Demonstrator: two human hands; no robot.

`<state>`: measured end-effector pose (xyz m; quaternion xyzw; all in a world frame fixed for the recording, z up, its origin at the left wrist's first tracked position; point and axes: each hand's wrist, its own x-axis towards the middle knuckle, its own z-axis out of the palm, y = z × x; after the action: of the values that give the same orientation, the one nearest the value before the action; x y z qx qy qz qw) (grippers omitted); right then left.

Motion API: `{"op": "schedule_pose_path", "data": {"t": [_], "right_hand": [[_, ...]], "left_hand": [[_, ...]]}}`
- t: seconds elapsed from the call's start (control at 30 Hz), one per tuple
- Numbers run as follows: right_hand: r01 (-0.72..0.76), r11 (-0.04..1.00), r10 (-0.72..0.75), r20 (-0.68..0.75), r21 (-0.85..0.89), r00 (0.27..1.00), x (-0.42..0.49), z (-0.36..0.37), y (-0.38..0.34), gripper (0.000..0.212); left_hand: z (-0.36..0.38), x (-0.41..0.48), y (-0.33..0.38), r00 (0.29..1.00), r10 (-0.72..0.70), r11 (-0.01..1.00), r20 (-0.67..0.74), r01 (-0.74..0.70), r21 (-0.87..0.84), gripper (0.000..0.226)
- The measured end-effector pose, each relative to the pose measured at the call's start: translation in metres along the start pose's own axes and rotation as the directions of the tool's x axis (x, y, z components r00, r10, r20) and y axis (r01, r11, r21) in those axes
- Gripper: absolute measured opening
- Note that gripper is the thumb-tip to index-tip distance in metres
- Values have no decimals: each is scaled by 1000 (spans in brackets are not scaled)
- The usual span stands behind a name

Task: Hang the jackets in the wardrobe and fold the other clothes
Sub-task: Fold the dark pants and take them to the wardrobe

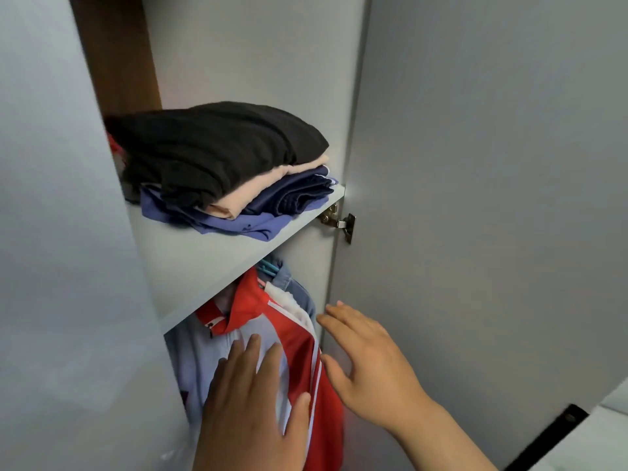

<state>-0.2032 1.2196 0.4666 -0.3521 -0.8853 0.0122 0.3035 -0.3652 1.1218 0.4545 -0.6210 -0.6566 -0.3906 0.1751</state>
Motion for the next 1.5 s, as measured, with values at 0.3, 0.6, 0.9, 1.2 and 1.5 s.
{"op": "schedule_pose_path", "data": {"t": [0.3, 0.6, 0.9, 1.2, 1.5], "right_hand": [[-19, 1000, 17, 124, 12, 992, -17, 70, 45, 52], [-64, 989, 59, 45, 136, 997, -14, 141, 72, 58], [-82, 944, 122, -105, 319, 987, -51, 228, 94, 56], [63, 866, 16, -154, 496, 988, -158, 278, 90, 53], [212, 832, -203, -74, 513, 976, -251, 220, 107, 52]], "left_hand": [[72, -29, -44, 978, -170, 980, 120, 155, 123, 73], [130, -49, -51, 966, -256, 964, 33, 252, 81, 69], [174, -111, -68, 964, -248, 960, -97, 259, 110, 65], [186, -245, -33, 959, -270, 933, -86, 282, 223, 61], [144, -327, 62, 926, -357, 877, -125, 378, 296, 60]]}}
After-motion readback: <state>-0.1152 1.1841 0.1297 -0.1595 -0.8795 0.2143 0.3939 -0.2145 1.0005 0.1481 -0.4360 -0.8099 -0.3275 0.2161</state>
